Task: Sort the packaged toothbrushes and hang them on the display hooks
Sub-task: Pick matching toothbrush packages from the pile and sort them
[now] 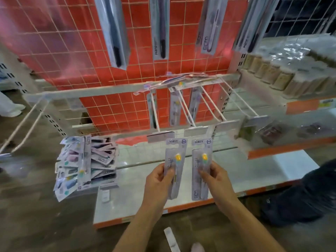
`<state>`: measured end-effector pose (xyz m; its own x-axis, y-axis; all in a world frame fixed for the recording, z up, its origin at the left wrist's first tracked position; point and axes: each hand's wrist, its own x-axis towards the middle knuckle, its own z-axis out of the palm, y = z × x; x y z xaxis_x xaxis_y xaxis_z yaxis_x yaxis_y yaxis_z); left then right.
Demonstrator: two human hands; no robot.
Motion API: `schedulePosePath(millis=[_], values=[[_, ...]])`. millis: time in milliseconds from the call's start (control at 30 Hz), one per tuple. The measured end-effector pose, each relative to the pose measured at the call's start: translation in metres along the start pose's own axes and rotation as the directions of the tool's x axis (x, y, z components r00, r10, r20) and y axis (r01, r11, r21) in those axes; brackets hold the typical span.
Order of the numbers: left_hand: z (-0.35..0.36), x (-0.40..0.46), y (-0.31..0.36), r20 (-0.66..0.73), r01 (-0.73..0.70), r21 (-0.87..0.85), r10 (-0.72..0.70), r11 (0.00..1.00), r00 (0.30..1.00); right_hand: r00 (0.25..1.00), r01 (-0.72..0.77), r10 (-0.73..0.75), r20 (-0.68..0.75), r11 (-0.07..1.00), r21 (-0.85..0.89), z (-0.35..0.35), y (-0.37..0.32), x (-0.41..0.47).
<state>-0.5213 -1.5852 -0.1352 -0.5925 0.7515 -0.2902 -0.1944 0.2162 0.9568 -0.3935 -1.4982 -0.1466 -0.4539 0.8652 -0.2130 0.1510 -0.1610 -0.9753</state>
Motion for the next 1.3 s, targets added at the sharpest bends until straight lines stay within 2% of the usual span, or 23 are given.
schedulePosePath(millis=[200, 333, 500, 733, 933, 1033, 1300], values=[[0.018, 0.041, -0.041, 0.059, -0.053, 0.077, 0.049, 0.996, 0.997, 0.999, 0.038, -0.038, -0.009, 0.999, -0.007, -0.009, 0.053, 0.047], [0.028, 0.077, -0.063, 0.055, -0.084, 0.039, 0.082, 0.996, 0.995, 0.997, 0.083, -0.082, -0.013, 0.995, 0.051, -0.009, 0.076, 0.079], [0.037, 0.120, -0.085, -0.025, -0.126, -0.078, 0.124, 0.989, 0.992, 0.963, 0.266, -0.262, -0.059, 0.960, 0.089, -0.007, 0.083, 0.115], [0.037, 0.150, -0.087, -0.089, -0.248, -0.214, 0.234, 0.945, 0.968, 0.859, 0.511, -0.512, 0.014, 0.859, 0.011, 0.001, 0.074, 0.129], [0.029, 0.165, -0.084, -0.117, -0.321, -0.220, 0.302, 0.921, 0.946, 0.830, 0.555, -0.554, 0.065, 0.832, -0.004, 0.010, 0.071, 0.144], [0.027, 0.168, -0.083, -0.134, -0.320, -0.214, 0.296, 0.923, 0.946, 0.836, 0.549, -0.547, 0.051, 0.835, -0.042, 0.012, 0.073, 0.148], [0.026, 0.173, -0.073, -0.178, -0.325, -0.217, 0.290, 0.920, 0.940, 0.834, 0.550, -0.549, 0.053, 0.835, -0.002, 0.015, 0.067, 0.154]])
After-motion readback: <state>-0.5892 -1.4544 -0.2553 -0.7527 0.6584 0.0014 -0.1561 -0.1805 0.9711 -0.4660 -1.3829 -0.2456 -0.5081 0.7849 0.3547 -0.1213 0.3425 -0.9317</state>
